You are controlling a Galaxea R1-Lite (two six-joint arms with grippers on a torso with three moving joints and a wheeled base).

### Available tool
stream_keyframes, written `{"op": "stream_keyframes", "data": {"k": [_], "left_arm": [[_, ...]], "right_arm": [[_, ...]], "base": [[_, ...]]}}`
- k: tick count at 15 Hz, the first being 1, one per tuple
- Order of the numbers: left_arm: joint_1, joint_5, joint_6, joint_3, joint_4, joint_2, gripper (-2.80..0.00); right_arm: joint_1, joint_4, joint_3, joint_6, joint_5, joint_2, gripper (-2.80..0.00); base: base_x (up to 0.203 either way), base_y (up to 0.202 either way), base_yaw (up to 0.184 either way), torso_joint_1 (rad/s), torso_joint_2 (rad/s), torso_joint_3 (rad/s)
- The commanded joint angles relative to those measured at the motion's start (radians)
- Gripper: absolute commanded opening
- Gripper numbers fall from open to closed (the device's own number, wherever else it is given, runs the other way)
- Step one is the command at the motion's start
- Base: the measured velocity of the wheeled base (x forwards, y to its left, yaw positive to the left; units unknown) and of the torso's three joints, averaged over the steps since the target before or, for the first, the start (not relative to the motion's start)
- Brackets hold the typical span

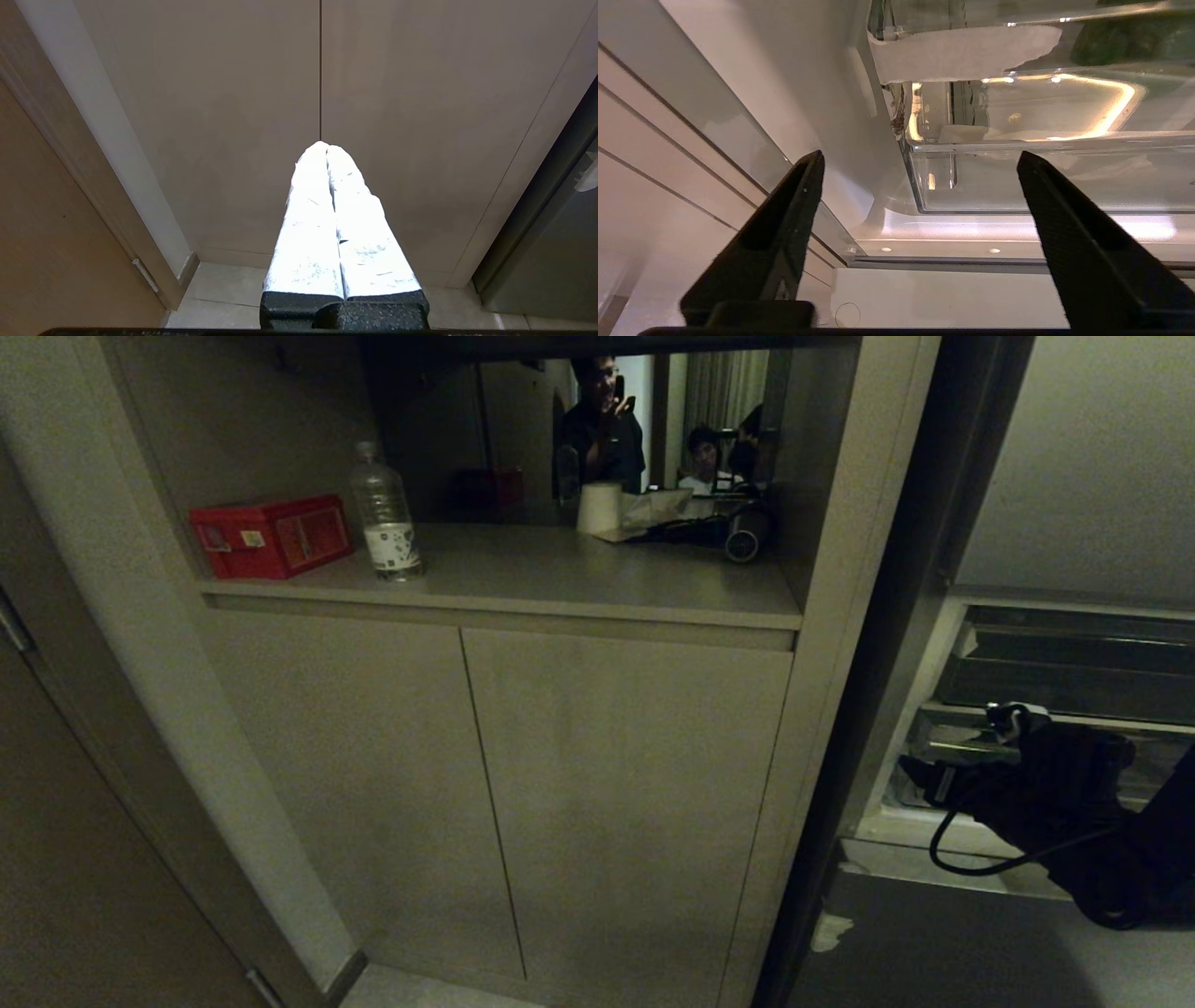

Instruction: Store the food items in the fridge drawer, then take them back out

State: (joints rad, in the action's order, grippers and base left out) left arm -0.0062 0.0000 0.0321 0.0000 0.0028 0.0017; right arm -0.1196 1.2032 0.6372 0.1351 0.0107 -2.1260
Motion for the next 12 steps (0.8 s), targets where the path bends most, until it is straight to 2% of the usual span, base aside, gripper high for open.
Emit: {"op": "stream_keyframes", "data": {"k": [1,12], "left_arm": [[0.000,0.000,0.000,0.000,0.000,0.001,-2.80],[0.000,0.000,0.000,0.000,0.000,0.001,-2.80]], "right_arm": [[0.000,0.007,0.007,0.001,-0.001,-0.009,0.00],[-0.035,0.007,0.048,0.018,-0.006,-0.025,0.00]], "base": [[0.000,0.000,0.000,0.000,0.00,0.000],[0.000,0.000,0.000,0.000,0.00,0.000]]}}
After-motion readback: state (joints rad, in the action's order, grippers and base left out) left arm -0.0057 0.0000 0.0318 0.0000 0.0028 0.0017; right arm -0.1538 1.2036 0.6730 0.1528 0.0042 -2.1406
